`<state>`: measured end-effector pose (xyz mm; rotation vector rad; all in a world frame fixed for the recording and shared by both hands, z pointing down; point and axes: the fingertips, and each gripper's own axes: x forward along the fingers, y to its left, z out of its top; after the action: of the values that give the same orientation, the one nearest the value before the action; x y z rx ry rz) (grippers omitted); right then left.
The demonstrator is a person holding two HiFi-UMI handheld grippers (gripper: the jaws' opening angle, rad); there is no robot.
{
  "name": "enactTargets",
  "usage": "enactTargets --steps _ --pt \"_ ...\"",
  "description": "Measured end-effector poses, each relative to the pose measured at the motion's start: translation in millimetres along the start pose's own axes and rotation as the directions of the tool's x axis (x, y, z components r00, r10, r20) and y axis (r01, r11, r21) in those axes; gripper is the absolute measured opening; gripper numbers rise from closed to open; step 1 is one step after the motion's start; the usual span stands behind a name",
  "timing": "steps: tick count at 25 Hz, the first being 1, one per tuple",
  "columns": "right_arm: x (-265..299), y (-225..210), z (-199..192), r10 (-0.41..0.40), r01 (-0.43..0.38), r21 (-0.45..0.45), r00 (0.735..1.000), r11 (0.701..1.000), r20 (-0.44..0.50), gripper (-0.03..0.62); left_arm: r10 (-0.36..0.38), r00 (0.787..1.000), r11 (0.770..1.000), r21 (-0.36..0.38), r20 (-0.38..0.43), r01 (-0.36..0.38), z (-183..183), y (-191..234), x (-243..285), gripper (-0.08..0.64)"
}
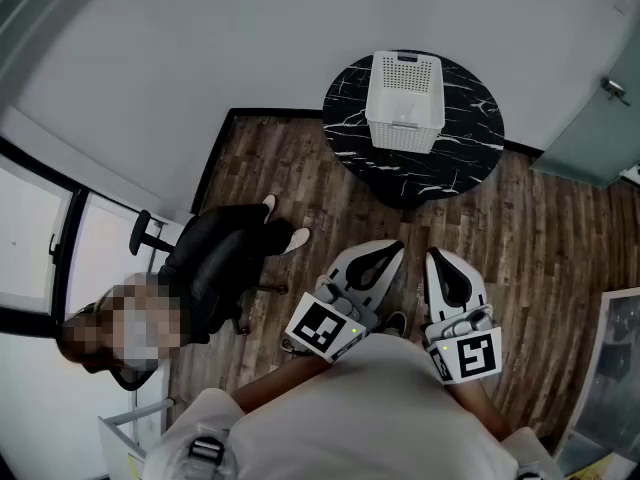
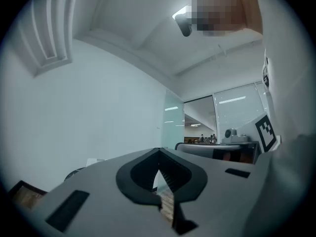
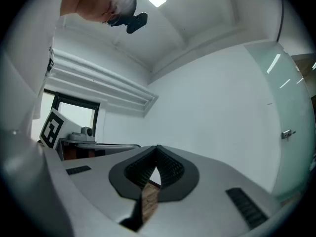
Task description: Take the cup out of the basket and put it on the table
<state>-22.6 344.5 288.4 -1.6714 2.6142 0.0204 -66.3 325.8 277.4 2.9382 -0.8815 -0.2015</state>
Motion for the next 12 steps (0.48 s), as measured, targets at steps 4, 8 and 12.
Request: enactTargets --steps 4,8,12 --pt "-2.2 4.6 -1.7 0.002 -0.002 -0.004 1.000 1.000 0.000 0.006 -0.004 1.000 1.000 0.004 0.005 0.004 0.0 -2.0 -2.5 0.005" --pt "-4.5 4.7 1.0 0.010 -0.010 0.020 1.000 1.000 0.014 0.008 0.001 1.000 1.000 -0.002 -0.004 -0.001 -1.4 -2.9 -3.0 0.005" --pt "-5.2 3.9 2.9 0.018 -0.019 0.031 0.999 0.999 0.027 0.008 0.001 1.000 1.000 0.000 -0.011 -0.001 -3.5 -3.8 -2.2 0.005"
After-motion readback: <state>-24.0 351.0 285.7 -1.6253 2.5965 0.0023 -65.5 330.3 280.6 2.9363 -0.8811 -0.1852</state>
